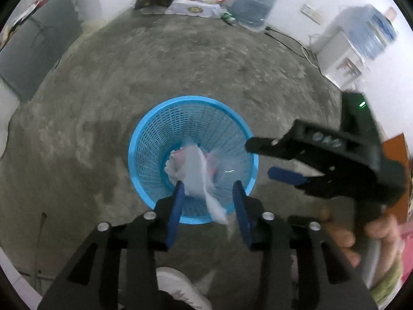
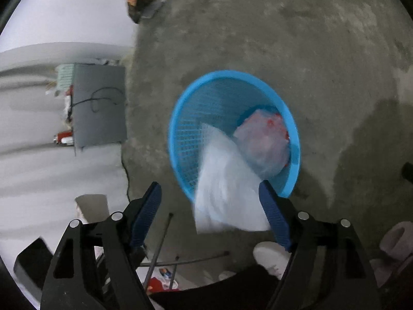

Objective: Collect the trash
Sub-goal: 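Carry tissue and clear cup to the blue wastebasket and open both tools, then move both open tools back over the table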

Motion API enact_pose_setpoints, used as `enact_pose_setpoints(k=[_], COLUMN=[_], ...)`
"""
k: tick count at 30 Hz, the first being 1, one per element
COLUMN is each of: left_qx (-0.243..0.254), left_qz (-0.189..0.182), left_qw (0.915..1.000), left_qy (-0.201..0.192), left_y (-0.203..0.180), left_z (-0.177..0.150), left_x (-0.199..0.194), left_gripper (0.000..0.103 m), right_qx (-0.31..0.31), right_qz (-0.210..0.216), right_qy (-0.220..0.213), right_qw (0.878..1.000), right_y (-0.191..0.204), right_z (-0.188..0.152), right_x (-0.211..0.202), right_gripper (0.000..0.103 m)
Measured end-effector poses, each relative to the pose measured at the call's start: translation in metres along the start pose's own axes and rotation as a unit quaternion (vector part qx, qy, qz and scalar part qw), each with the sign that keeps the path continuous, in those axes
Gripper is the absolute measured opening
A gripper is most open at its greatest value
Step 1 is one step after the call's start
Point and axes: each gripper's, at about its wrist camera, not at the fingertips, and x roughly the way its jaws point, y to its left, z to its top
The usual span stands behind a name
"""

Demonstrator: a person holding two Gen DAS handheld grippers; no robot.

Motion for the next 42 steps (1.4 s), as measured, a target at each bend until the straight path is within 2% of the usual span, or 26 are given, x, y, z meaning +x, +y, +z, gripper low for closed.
enact_pose_setpoints(k=[1,5,9,15,18,19,21,24,27,31,34,38,40,42], left_qx=[0.000,0.011,0.010,0.001,0.012,0.011,-0.007,-0.039,-0.066,-0.100,-0.130,-0.153,-0.162,-0.177], left_qz=[0.000,0.003,-0.028,-0.077,-0.064,-0.061,-0.057,-0.052,-0.034,-0.026,-0.027,-0.033,-0.029,-0.025], left_qw=[1.0000,0.9996,0.9968,0.9880,0.9879,0.9879,0.9862,0.9803,0.9723,0.9603,0.9528,0.9400,0.9336,0.9246], left_qy=[-0.002,-0.024,-0.075,-0.134,-0.141,-0.142,-0.155,-0.186,-0.222,-0.259,-0.273,-0.303,-0.318,-0.337], left_y=[-0.001,-0.006,-0.001,0.012,0.019,0.023,0.036,0.058,0.080,0.112,0.135,0.160,0.170,0.181], left_z=[-0.001,-0.003,-0.010,-0.037,-0.061,-0.069,-0.088,-0.119,-0.154,-0.204,-0.240,-0.289,-0.313,-0.338], left_x=[0.000,-0.013,-0.049,-0.124,-0.164,-0.177,-0.206,-0.249,-0.289,-0.330,-0.353,-0.380,-0.396,-0.410], left_gripper=[0.044,0.058,0.071,0.076,0.076,0.078,0.081,0.088,0.096,0.097,0.097,0.097,0.097,0.097], right_qx=[0.004,-0.012,-0.033,-0.102,-0.151,-0.164,-0.192,-0.235,-0.282,-0.332,-0.373,-0.431,-0.459,-0.505], right_qz=[-0.010,-0.008,-0.016,-0.039,-0.043,-0.044,-0.037,-0.025,-0.003,-0.017,-0.047,-0.101,-0.129,-0.153], right_qy=[-0.020,-0.034,-0.064,-0.117,-0.147,-0.158,-0.174,-0.174,-0.145,-0.126,-0.125,-0.150,-0.167,-0.186], right_qw=[1.000,0.999,0.997,0.987,0.977,0.973,0.965,0.956,0.948,0.935,0.918,0.884,0.863,0.829], right_y=[-0.002,0.003,0.015,0.064,0.098,0.107,0.124,0.145,0.161,0.178,0.194,0.219,0.230,0.239], right_z=[0.000,-0.009,-0.021,-0.060,-0.090,-0.101,-0.124,-0.158,-0.183,-0.219,-0.248,-0.287,-0.306,-0.326], right_x=[0.000,-0.012,-0.031,-0.072,-0.092,-0.097,-0.109,-0.116,-0.111,-0.102,-0.096,-0.091,-0.088,-0.083], right_gripper=[0.074,0.074,0.074,0.074,0.078,0.082,0.084,0.088,0.088,0.088,0.091,0.095,0.095,0.095])
